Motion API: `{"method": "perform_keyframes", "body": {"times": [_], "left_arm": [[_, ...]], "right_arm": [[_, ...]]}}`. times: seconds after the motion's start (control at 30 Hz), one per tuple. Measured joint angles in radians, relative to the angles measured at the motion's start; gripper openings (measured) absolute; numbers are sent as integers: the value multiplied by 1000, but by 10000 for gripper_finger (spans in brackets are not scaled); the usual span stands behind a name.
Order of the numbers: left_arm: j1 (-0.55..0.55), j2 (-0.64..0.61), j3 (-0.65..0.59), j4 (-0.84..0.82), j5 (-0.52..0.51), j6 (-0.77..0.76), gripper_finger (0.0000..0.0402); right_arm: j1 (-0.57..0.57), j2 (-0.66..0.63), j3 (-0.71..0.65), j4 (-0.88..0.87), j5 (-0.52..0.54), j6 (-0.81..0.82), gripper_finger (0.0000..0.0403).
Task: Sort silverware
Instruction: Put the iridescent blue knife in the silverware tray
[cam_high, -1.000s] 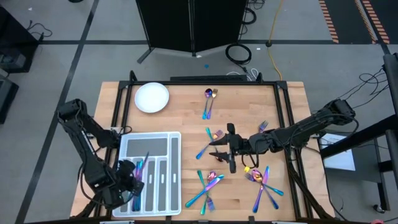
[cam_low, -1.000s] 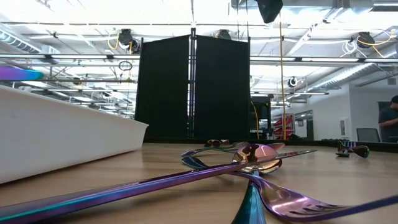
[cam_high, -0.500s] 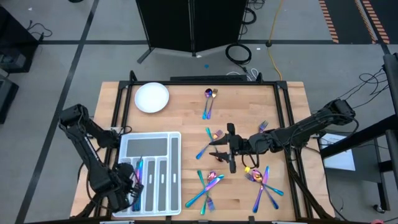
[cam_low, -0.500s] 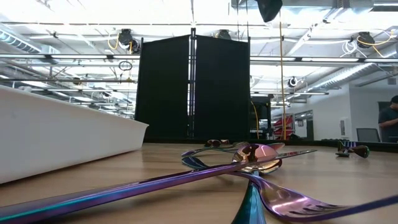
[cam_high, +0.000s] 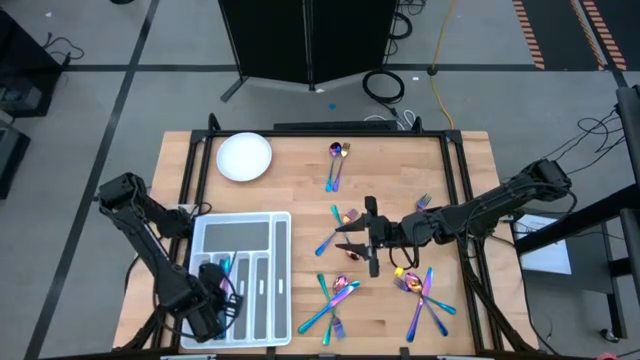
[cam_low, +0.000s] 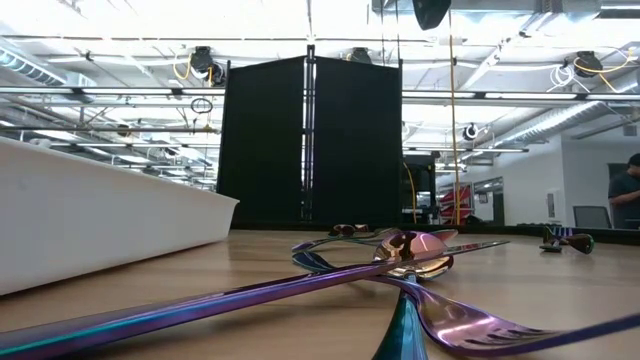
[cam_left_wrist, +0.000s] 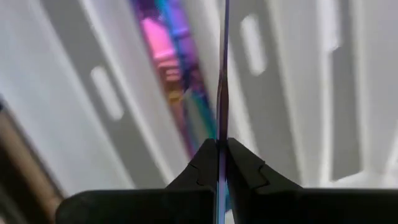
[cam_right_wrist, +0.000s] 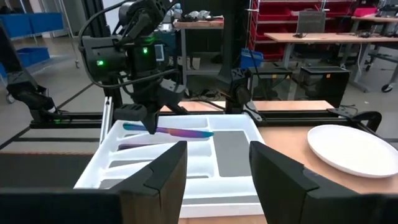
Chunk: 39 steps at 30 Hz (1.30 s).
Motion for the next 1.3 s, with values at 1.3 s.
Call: {"method": "perform_keyframes", "body": {"times": [1.3], "left_arm": [[53, 131, 50, -32, 116, -13, 19]], "right_arm": [[0, 0, 0, 39, 0, -34, 162]]}}
